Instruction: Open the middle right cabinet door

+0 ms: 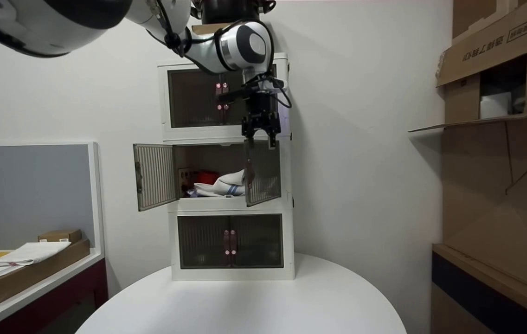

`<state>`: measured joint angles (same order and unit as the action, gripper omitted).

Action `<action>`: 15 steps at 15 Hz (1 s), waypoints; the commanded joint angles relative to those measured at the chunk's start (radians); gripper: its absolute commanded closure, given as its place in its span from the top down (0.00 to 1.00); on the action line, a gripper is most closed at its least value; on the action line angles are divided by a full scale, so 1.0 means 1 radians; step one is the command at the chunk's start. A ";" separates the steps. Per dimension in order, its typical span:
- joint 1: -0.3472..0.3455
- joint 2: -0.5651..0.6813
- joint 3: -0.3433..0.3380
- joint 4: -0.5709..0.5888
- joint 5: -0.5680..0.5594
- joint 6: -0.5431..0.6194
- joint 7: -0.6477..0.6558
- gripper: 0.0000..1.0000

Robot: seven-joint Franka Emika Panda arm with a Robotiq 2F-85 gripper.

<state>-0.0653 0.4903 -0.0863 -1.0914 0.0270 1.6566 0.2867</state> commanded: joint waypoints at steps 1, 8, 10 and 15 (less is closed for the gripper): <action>-0.002 -0.047 -0.022 -0.056 -0.081 0.011 -0.084 1.00; -0.056 -0.010 -0.043 -0.008 -0.209 0.106 -0.351 1.00; -0.085 0.011 -0.045 0.015 -0.217 0.157 -0.437 1.00; -0.155 0.050 -0.030 0.056 -0.168 0.251 -0.608 1.00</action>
<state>-0.1826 0.4999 -0.1254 -1.0979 -0.1621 1.8698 -0.2303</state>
